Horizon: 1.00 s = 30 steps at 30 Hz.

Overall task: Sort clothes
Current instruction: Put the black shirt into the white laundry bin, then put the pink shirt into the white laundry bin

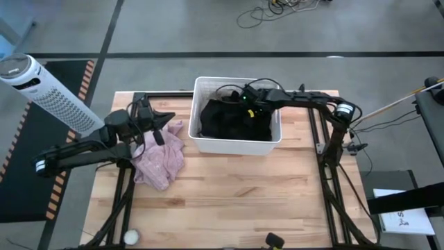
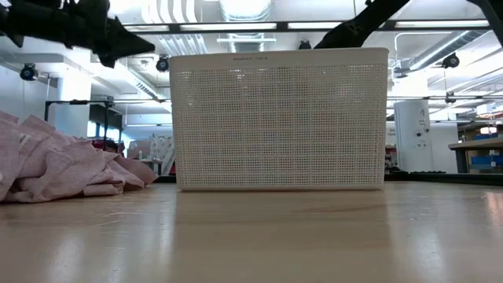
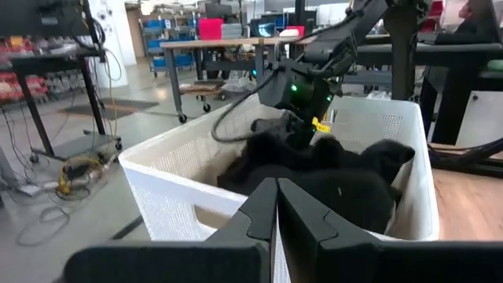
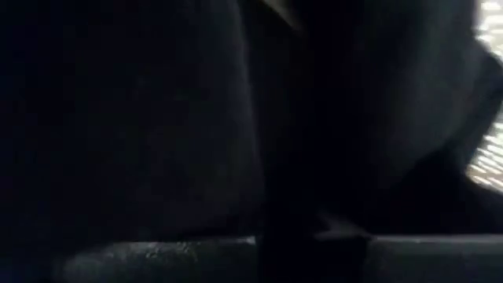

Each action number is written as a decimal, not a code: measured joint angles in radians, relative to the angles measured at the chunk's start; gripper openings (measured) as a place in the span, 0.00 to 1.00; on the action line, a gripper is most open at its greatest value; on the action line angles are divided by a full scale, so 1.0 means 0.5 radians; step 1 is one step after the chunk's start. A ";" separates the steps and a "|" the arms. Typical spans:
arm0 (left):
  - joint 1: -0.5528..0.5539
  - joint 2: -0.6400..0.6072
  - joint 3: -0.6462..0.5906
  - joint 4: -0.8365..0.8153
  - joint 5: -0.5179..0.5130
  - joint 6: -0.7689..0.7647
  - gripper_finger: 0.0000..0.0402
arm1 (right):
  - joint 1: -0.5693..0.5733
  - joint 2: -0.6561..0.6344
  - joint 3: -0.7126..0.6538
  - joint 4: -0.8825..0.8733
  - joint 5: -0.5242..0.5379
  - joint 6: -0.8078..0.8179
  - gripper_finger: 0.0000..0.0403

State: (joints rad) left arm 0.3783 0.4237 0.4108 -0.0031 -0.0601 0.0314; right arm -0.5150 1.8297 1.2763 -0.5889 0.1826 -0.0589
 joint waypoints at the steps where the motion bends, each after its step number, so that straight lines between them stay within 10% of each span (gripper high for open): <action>1: 0.000 0.001 0.040 -0.022 0.000 0.020 0.00 | 0.002 -0.041 0.005 -0.024 0.015 -0.013 0.00; 17: -0.075 0.366 1.133 -1.817 0.002 -0.224 0.00 | 0.051 -1.034 0.069 -0.196 0.042 -0.094 0.00; 30: -0.452 0.908 1.090 -2.302 0.051 -0.700 0.00 | 0.085 -1.331 0.070 -0.427 0.040 -0.077 0.10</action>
State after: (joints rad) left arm 0.1521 0.8778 0.9561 -1.1544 -0.0344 -0.3186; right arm -0.4725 1.1645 1.3113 -0.8023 0.2028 -0.0975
